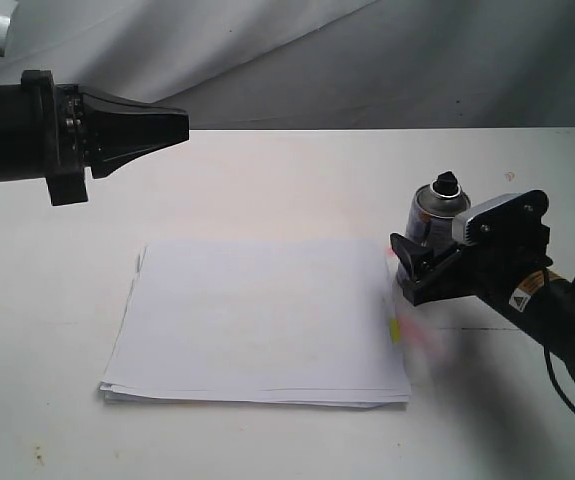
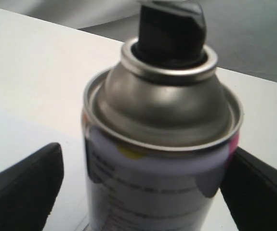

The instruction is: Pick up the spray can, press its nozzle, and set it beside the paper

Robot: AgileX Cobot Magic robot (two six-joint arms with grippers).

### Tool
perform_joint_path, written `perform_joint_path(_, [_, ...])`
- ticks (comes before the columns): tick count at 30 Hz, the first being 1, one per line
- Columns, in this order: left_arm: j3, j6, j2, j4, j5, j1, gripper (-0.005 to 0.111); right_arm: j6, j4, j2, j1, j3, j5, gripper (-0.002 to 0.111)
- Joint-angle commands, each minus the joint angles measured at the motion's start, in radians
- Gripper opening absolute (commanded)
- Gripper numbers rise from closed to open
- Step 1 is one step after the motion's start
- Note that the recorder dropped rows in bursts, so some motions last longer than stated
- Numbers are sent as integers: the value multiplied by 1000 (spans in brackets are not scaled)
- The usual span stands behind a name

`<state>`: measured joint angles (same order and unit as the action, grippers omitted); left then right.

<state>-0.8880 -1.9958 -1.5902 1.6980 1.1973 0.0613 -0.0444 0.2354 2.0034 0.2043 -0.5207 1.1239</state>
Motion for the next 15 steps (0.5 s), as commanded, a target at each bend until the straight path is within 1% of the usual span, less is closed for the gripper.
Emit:
perform_joint_path(1, [5,3,5,13,-2,-2,0,-8,5,-10,-3,1,23,80])
perform_joint_path(6, [5,3,5,13,-2,-2,0,19,13,-30,-3,1,34,80])
perform_joint_path(11, [5,3,5,13,-2,-2,0,44,13,-120,-3,1,19,80])
perform_joint_path(15, [5,3,5,13,-2,-2,0,66,45,-245,-3,1,-67,80])
